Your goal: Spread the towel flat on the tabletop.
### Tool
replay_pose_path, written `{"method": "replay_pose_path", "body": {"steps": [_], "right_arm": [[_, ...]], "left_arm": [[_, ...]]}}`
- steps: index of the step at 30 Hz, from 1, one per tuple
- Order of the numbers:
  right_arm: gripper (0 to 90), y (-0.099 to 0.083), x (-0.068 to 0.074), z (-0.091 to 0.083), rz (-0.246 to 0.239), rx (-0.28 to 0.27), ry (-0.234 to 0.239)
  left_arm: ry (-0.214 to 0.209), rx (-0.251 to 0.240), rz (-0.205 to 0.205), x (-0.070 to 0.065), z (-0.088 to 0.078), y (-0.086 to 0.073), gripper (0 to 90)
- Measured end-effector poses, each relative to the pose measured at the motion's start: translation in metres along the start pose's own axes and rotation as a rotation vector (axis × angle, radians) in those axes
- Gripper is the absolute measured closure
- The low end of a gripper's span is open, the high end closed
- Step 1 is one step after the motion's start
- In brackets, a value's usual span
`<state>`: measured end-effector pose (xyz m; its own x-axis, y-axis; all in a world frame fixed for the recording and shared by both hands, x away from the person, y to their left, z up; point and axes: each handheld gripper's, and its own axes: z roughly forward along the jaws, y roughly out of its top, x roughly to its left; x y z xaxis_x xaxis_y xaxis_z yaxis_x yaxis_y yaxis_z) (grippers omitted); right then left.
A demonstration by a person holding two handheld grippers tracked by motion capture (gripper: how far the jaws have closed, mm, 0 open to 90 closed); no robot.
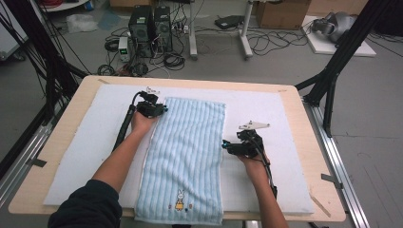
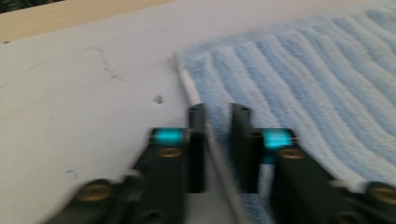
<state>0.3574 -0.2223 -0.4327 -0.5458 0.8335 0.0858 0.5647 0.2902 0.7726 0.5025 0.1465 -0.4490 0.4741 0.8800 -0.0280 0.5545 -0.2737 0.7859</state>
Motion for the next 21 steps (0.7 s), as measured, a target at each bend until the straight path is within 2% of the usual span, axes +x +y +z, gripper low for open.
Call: {"method": "replay_pose_path", "body": {"steps": [2, 4, 6, 7, 9, 11, 14, 17, 19, 21], "right_arm": [[29.0, 0.000, 0.000, 0.000, 0.005, 0.006, -0.002], [29.0, 0.000, 0.002, 0.001, -0.003, 0.010, -0.012], [29.3, 0.001, 0.002, 0.002, -0.018, 0.002, -0.029], [30.1, 0.001, 0.004, 0.003, -0.007, 0.006, -0.038], [37.2, 0.002, 0.004, 0.005, -0.006, 0.000, -0.056], [46.2, 0.003, 0.003, 0.011, 0.008, -0.008, -0.047], [53.7, 0.007, 0.000, 0.023, 0.037, -0.021, -0.054], [57.0, 0.016, -0.011, 0.038, 0.112, -0.041, -0.059], [57.3, 0.024, -0.017, 0.049, 0.184, -0.040, -0.011], [58.8, 0.031, -0.017, 0.060, 0.175, -0.012, -0.013]], "left_arm": [[0.021, -0.004, -0.020, 0.001, 0.000, 0.000, 87.0], [0.071, -0.006, -0.036, 0.005, 0.000, 0.000, 87.5], [0.107, -0.015, -0.084, 0.011, -0.001, -0.001, 87.5], [0.098, -0.022, -0.110, 0.014, -0.001, -0.002, 87.4], [0.081, -0.025, -0.130, 0.016, -0.001, -0.002, 82.9], [0.079, -0.013, -0.134, 0.017, -0.004, -0.002, 62.9], [0.043, 0.002, -0.149, 0.020, -0.009, -0.003, 54.2], [0.025, 0.010, -0.132, 0.018, -0.013, -0.006, 55.2], [0.007, 0.007, -0.138, 0.017, -0.014, -0.008, 57.1], [0.002, 0.005, -0.134, 0.016, -0.015, -0.009, 58.5]]}}
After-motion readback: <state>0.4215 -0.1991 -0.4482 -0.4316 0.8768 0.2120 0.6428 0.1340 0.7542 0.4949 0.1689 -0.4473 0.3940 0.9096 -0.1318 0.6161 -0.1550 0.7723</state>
